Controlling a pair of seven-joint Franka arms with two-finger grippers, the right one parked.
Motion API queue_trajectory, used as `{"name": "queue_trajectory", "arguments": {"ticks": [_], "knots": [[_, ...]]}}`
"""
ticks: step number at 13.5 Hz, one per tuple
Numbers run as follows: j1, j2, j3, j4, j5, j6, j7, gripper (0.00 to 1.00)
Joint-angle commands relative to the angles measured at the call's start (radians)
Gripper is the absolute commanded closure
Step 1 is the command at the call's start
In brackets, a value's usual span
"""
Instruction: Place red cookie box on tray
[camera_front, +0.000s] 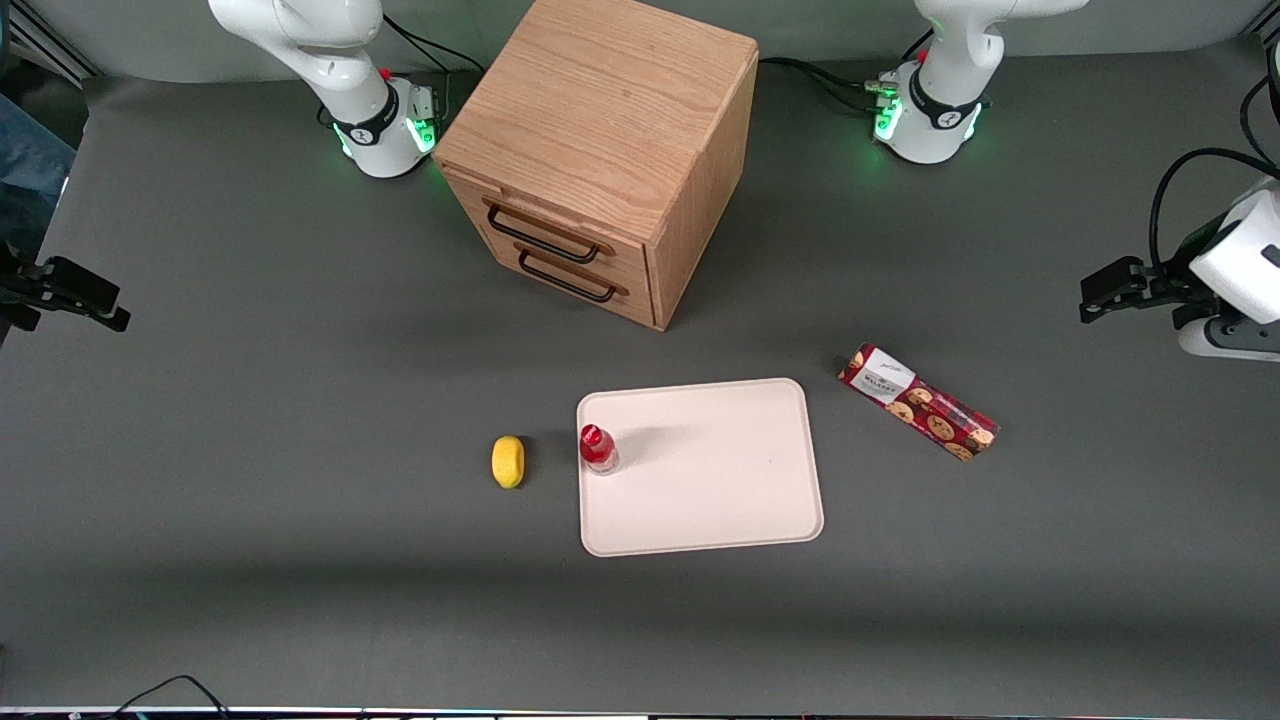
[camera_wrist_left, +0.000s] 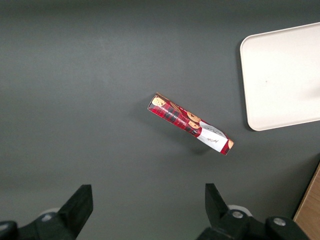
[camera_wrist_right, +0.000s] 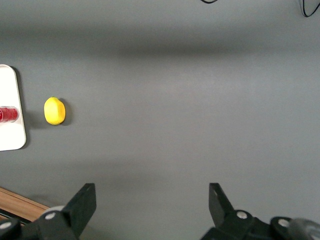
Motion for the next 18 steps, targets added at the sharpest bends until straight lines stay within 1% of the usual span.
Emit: {"name": "queue_trajectory", "arguments": {"ticks": [1, 18], "knots": [[-0.009, 0.005, 0.007, 0.023, 0.002, -0.019, 0.019, 0.00], [-0.012, 0.010, 0.002, 0.020, -0.011, -0.022, -0.003, 0.00]]}}
